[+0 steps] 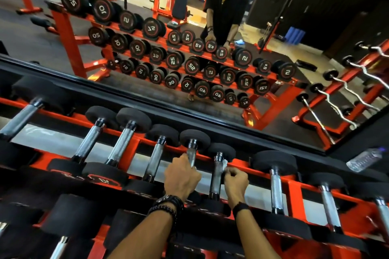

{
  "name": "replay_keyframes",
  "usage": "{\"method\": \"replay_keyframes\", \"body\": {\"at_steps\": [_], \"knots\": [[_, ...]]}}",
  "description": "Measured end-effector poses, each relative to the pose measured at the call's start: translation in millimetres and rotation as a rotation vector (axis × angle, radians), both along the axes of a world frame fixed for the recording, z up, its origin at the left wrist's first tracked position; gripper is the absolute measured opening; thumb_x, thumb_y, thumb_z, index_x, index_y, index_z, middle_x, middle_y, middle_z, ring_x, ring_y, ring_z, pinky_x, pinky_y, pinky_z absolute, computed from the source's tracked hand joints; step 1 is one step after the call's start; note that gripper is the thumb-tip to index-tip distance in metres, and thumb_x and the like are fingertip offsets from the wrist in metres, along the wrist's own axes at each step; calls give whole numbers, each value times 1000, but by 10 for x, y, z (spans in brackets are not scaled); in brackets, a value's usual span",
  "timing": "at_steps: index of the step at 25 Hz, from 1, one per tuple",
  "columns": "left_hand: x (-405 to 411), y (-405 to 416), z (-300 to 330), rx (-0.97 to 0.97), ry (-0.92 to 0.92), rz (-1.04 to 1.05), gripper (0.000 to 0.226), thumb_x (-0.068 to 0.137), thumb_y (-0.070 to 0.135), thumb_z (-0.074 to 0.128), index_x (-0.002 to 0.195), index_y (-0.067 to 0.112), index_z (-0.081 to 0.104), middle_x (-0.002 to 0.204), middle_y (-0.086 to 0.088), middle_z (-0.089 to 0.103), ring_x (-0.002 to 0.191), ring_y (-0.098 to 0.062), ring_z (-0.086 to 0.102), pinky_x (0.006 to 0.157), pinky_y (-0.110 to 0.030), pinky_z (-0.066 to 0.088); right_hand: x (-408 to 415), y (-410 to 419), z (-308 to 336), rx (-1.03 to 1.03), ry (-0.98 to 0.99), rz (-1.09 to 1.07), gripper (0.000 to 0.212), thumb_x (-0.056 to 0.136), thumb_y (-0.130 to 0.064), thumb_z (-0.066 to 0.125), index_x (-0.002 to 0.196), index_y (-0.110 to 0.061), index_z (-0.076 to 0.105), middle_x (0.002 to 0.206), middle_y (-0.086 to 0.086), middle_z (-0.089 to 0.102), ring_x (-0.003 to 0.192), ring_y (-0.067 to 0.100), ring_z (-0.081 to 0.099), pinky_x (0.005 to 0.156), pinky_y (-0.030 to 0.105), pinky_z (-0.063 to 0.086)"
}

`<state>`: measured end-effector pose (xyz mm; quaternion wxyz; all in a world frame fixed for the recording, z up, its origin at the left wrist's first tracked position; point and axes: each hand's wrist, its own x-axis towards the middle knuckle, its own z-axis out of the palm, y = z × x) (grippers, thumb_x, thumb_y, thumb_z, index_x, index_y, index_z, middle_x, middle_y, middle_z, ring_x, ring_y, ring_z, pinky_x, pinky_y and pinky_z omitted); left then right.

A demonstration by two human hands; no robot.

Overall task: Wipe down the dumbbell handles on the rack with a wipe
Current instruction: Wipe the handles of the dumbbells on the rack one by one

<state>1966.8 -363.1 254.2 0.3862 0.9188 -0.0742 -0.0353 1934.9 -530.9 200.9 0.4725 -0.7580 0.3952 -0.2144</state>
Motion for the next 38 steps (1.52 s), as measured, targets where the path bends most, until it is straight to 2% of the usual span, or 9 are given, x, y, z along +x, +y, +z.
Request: {"method": "replay_keyframes", "body": {"at_steps": [5,12,16,21,24,26,29,31,38], "knots": [[-57,44,83,-57,32,10,13,84,19,57,95,12,57,85,0,52,90,-30,62,71,-32,41,-495,159,357,32,-197,275,19,89,-2,65,71,-6,68,66,-4,64,62,6,53,61,18,45],[-130,84,-115,-97,-323,-138,5,83,13,61,81,14,57,79,-1,56,79,-25,55,63,-38,49,-1231,-1,518,197,-294,-59,15,98,-6,54,87,-6,64,78,1,63,69,14,58,58,35,57],[-306,152,-250,22,-418,-240,15,84,16,57,89,9,69,93,-8,63,89,-31,56,70,-44,51,-1738,-56,748,182,-354,-102,13,95,4,54,88,0,63,78,9,62,59,14,59,43,27,51],[-715,326,-515,245,-586,-395,26,76,29,58,95,17,71,109,-7,66,109,-32,56,101,-60,31,-2169,-238,814,115,-372,-110,32,91,2,56,76,-22,71,79,3,66,76,26,59,72,57,54],[-926,320,-337,204,-496,-393,19,72,18,67,90,14,74,101,-8,70,104,-34,60,101,-58,37,-2449,-211,961,140,-402,-89,31,93,5,53,78,-16,70,84,12,65,74,22,60,54,39,57],[-1250,285,-168,87,-486,-393,18,71,17,58,77,11,74,77,-6,71,79,-33,67,79,-44,53,-2731,-244,1038,141,-424,-78,27,94,6,52,81,-12,67,85,15,64,73,20,61,48,29,54],[-1880,215,-72,20,-533,-431,15,67,16,57,69,16,72,65,0,70,61,-27,66,61,-33,53,-3169,-418,1019,102,-428,-35,23,92,3,55,85,-12,70,90,17,70,80,26,63,67,47,59],[-2226,157,-80,34,-558,-445,12,66,16,59,65,18,70,61,0,69,58,-28,66,58,-31,51,-3430,-506,1024,92,-429,-26,23,88,3,55,86,-12,72,90,18,71,79,25,63,71,52,55],[-2814,162,56,113,-533,-433,19,73,21,55,73,17,74,66,-1,72,65,-28,69,69,-38,56,-4072,-512,1175,135,-445,-9,19,92,4,52,90,-6,69,75,12,61,55,19,49,36,19,39]]}}
